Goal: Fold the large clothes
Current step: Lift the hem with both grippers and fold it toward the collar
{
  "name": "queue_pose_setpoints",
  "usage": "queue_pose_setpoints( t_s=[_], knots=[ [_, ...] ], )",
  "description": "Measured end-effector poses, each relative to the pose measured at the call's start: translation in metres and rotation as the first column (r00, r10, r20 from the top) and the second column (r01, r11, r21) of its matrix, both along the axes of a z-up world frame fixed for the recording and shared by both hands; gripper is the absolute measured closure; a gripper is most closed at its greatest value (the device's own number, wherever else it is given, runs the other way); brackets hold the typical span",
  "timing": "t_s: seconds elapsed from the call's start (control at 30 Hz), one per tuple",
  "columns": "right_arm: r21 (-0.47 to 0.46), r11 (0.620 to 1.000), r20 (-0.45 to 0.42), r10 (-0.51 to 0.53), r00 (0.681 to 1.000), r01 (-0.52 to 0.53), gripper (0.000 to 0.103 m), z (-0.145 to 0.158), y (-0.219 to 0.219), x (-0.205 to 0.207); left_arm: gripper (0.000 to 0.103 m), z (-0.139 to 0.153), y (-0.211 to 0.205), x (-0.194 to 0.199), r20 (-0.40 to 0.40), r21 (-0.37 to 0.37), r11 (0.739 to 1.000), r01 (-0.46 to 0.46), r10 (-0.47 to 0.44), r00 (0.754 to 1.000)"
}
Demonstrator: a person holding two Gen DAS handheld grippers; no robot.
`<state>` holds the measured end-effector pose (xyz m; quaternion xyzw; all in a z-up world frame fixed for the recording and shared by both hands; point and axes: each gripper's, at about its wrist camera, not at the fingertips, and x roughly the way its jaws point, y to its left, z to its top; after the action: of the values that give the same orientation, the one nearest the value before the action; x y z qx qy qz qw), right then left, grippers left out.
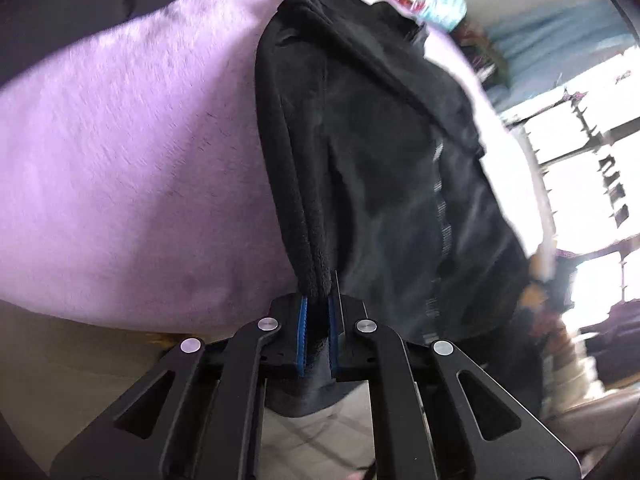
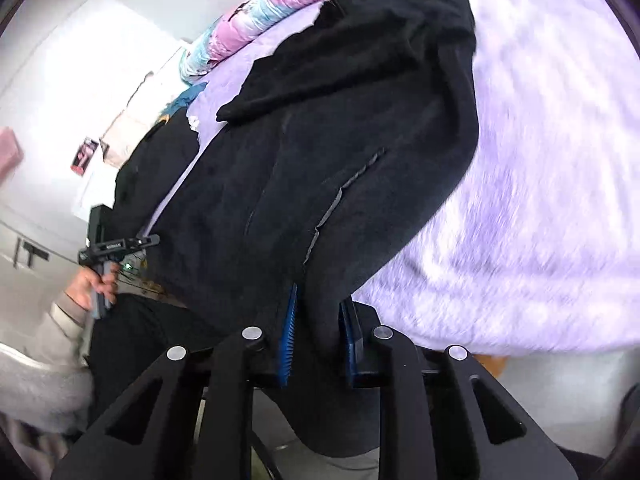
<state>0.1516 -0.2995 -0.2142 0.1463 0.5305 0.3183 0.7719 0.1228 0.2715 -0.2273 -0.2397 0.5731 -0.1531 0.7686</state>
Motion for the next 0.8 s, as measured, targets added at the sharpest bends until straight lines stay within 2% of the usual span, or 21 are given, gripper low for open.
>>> queue_pose_setpoints(
  t_s=[0.17,0.3,0.57,0.6,0.8],
  knots=[
    [-0.030,1.000,0.073,0.006,0.997,-0.004,0.084,0.032,-0.008,0.005,0.097,0.036,-0.003,0.007,0.026,0.060,0.998,0.016,-0.018,1.000],
    [-0.052,0.999,0.140,0.019,0.990,-0.012,0.084,0.056,-0.030,0.005,0.097,0.066,-0.004,0.020,0.067,0.119,0.992,0.033,-0.041,0.997],
    [-0.006,1.000,0.213,-0.003,0.977,0.004,0.085,0.100,-0.019,0.039,0.097,0.122,-0.016,0.071,0.138,0.120,0.992,0.032,-0.049,0.989],
    [0.000,1.000,0.222,-0.012,0.975,0.012,0.090,0.105,-0.017,0.046,0.097,0.128,-0.016,0.081,0.145,0.106,0.994,0.027,-0.042,0.989],
    [0.067,0.997,0.224,-0.039,0.974,0.025,0.091,0.120,-0.032,0.092,0.097,0.149,-0.015,0.131,0.163,0.107,0.994,0.002,-0.020,0.986]
  ],
)
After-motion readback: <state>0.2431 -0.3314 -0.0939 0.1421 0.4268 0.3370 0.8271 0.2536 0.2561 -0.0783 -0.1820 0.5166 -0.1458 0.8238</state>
